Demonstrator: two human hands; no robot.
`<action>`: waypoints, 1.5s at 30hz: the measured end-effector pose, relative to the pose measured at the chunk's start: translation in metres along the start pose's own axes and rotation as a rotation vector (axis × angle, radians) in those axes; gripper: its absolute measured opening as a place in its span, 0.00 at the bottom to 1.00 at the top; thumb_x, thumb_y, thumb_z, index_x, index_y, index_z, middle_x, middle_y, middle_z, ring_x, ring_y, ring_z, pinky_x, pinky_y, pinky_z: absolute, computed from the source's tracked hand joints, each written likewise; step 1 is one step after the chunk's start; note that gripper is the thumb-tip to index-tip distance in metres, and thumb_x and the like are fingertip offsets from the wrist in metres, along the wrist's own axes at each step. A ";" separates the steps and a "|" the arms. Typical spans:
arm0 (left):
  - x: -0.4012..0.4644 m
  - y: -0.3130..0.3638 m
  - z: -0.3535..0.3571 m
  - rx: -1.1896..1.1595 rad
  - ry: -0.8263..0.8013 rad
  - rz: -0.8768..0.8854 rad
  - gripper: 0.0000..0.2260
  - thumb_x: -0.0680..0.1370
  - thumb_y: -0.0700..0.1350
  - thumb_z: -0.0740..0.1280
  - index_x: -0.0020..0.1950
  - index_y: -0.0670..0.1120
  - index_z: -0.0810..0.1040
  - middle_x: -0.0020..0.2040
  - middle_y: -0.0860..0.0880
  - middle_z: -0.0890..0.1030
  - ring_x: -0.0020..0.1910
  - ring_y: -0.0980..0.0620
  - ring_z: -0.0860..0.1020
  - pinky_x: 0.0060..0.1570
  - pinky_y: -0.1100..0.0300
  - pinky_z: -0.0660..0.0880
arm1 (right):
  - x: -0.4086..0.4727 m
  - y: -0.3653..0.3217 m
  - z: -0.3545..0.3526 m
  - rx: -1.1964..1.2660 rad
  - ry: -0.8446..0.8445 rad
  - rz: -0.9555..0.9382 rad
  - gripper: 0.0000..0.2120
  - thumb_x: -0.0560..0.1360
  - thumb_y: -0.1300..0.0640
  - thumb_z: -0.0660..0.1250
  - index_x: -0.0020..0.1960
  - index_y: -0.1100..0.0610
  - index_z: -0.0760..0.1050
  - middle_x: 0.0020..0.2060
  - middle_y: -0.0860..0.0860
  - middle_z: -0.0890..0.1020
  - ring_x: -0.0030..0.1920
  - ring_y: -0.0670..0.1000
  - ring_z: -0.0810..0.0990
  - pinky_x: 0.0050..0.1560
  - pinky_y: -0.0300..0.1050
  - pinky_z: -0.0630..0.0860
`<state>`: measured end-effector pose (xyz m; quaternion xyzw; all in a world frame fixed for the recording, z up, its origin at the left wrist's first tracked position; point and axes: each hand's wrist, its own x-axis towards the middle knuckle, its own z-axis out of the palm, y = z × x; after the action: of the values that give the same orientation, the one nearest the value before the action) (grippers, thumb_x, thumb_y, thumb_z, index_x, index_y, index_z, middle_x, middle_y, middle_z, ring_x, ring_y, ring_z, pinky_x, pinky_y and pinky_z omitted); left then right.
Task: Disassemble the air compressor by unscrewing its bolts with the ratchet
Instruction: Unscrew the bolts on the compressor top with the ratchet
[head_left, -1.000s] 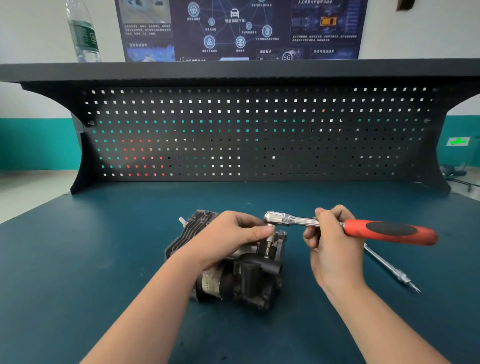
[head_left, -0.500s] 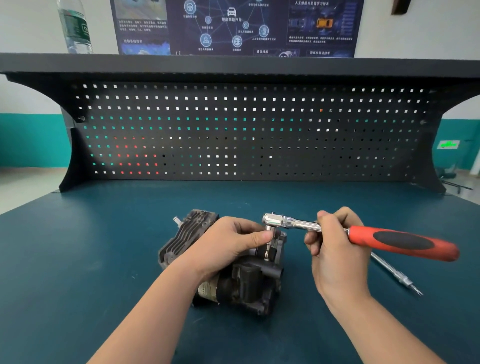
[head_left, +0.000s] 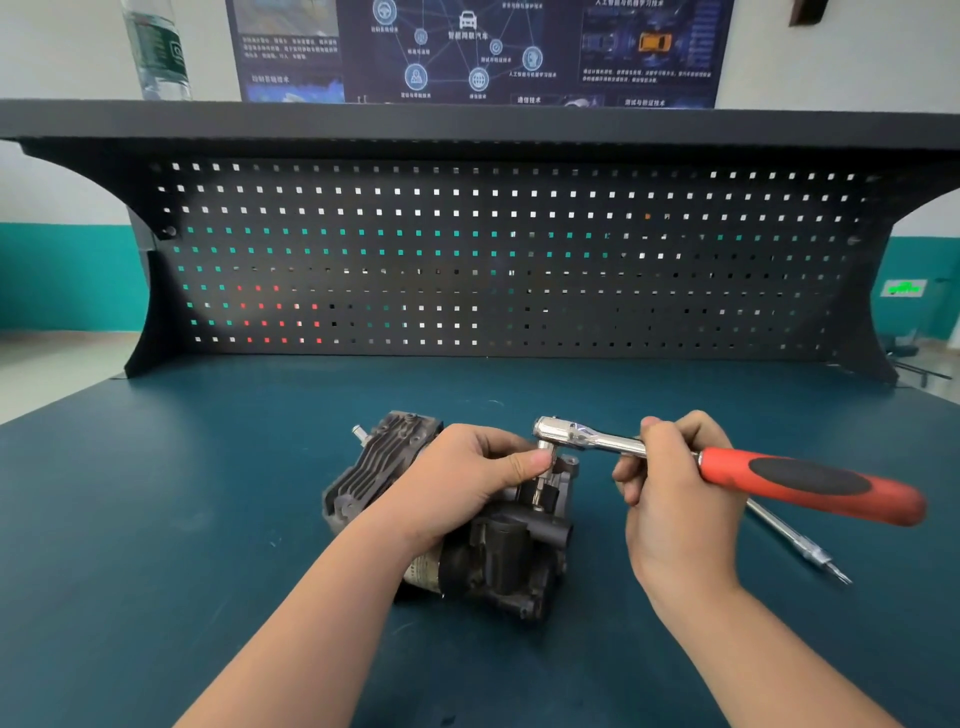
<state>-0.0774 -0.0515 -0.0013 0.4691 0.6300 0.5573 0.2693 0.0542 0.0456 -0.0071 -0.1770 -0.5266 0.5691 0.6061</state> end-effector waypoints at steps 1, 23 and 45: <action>0.000 0.000 0.001 0.021 0.005 -0.001 0.16 0.64 0.60 0.73 0.46 0.52 0.85 0.47 0.44 0.85 0.45 0.50 0.80 0.57 0.46 0.75 | 0.001 0.000 0.000 0.019 0.008 0.025 0.14 0.66 0.57 0.61 0.24 0.49 0.62 0.19 0.46 0.70 0.23 0.50 0.67 0.25 0.39 0.62; -0.006 0.002 -0.009 -0.192 -0.253 0.034 0.07 0.74 0.44 0.68 0.38 0.50 0.84 0.32 0.55 0.82 0.32 0.62 0.79 0.34 0.71 0.73 | -0.039 -0.017 0.014 -0.474 -0.102 -0.837 0.19 0.74 0.60 0.64 0.28 0.61 0.60 0.26 0.51 0.58 0.25 0.48 0.59 0.26 0.38 0.59; 0.011 0.001 0.015 -0.140 -0.106 0.002 0.12 0.73 0.52 0.70 0.47 0.45 0.85 0.50 0.44 0.84 0.54 0.42 0.77 0.63 0.39 0.69 | 0.043 0.020 -0.004 0.545 -0.127 0.758 0.13 0.74 0.59 0.61 0.32 0.56 0.63 0.20 0.50 0.66 0.17 0.44 0.60 0.18 0.33 0.57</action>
<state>-0.0688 -0.0348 -0.0019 0.4785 0.5740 0.5746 0.3337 0.0387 0.0909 -0.0058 -0.1561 -0.2923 0.8775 0.3467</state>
